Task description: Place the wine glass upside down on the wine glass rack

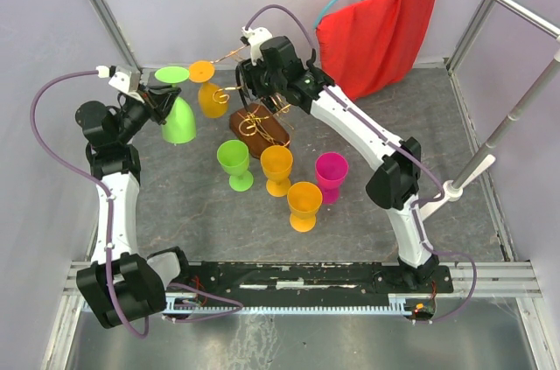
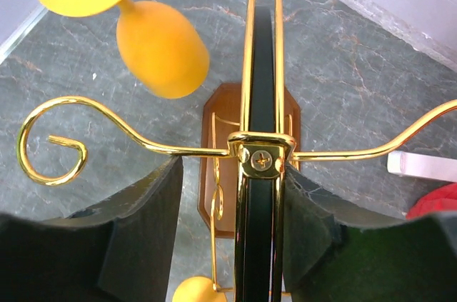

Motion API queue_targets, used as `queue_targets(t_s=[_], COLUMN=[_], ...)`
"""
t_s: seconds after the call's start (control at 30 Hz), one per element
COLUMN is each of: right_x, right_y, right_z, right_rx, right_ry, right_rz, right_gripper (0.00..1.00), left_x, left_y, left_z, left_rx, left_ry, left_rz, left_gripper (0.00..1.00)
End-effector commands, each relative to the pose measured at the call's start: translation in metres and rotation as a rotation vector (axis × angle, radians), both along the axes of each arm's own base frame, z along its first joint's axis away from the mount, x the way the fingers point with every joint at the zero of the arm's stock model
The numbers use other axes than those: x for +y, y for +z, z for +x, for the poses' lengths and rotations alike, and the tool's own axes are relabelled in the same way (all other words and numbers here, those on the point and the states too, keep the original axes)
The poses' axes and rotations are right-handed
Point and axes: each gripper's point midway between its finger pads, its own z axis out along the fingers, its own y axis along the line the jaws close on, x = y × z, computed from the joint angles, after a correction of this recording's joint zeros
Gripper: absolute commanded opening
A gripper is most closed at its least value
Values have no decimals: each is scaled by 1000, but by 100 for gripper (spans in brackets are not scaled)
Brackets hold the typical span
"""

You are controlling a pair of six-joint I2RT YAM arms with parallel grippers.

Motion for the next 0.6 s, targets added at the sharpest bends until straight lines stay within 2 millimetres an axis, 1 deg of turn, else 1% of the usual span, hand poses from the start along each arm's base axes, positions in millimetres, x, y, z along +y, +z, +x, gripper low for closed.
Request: queue_targets(t_s=[0.0, 0.2, 0.33, 0.4, 0.43, 0.5, 0.57], right_x=[15, 22, 26, 27, 26, 27, 27], right_y=[31, 32, 35, 37, 39, 45, 51], right_z=[24, 37, 43, 43, 42, 38, 32], right_rx=[-92, -99, -108, -110, -109, -109, -106], right_ry=[-64, -115, -134, -134, -132, -115, -96], right_rz=[134, 191, 233, 240, 243, 252, 261], right_gripper=[57, 54, 54, 59, 64, 73, 79], left_x=[-1, -5, -8, -9, -11, -15, -21], left_y=[13, 4, -4, -9, -12, -17, -24], left_z=[-1, -1, -1, -1, 0, 0, 0], left_rx=[-67, -55, -46, -42, -41, -38, -41], left_ry=[-12, -26, -37, -44, -49, -63, -82], left_rz=[32, 36, 42, 44, 45, 49, 59], left_gripper=[3, 3, 3, 3, 3, 3, 3])
